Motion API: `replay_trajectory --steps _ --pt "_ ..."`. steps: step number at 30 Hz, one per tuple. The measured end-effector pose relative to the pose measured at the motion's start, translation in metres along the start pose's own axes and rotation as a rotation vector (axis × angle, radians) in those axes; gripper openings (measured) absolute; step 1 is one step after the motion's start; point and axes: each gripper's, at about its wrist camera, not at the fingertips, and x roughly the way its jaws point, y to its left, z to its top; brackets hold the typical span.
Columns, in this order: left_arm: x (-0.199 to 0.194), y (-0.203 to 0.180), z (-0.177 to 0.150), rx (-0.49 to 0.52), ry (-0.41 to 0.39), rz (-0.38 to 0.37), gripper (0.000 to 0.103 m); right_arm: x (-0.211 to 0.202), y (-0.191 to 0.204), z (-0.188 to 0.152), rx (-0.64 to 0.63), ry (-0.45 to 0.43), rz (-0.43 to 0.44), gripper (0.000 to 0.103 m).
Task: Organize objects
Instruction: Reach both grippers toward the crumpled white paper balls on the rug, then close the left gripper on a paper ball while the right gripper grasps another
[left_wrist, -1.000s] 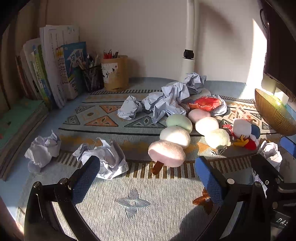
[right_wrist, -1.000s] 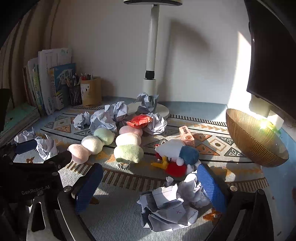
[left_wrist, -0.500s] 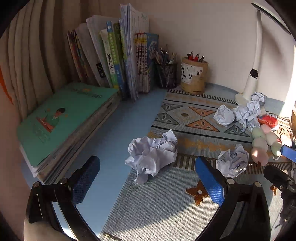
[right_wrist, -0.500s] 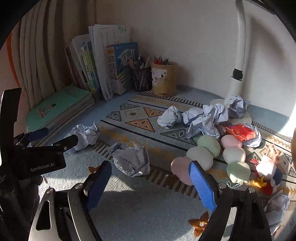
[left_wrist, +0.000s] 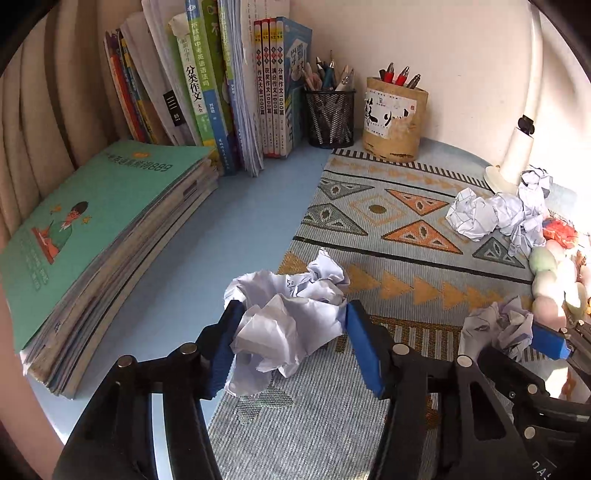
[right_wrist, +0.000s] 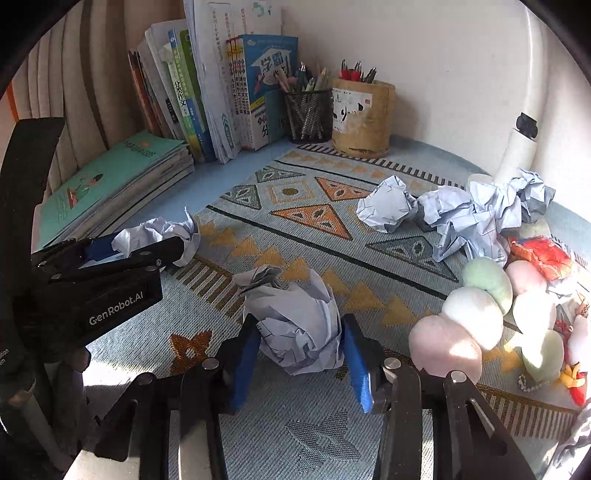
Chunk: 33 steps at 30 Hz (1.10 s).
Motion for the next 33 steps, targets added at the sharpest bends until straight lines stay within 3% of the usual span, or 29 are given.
replay_trajectory --steps 4,10,16,22,29,33 --pt "-0.007 -0.003 -0.001 0.001 -0.03 0.037 0.046 -0.018 -0.001 -0.003 0.0 -0.082 0.014 0.042" --pt "-0.055 -0.025 0.0 -0.004 -0.126 -0.06 0.046 -0.069 -0.023 -0.026 0.02 -0.157 -0.035 0.042" --pt "-0.094 -0.096 0.002 0.053 -0.195 -0.233 0.046 -0.131 -0.078 -0.043 0.085 -0.244 -0.173 0.042" --pt "-0.118 -0.184 0.0 0.168 -0.215 -0.352 0.046 -0.177 -0.155 -0.067 0.209 -0.306 -0.305 0.042" --pt "-0.132 -0.26 -0.008 0.276 -0.229 -0.421 0.046 -0.194 -0.231 -0.095 0.311 -0.287 -0.434 0.042" --pt "-0.132 -0.289 -0.012 0.314 -0.223 -0.444 0.046 -0.189 -0.257 -0.114 0.379 -0.267 -0.419 0.042"
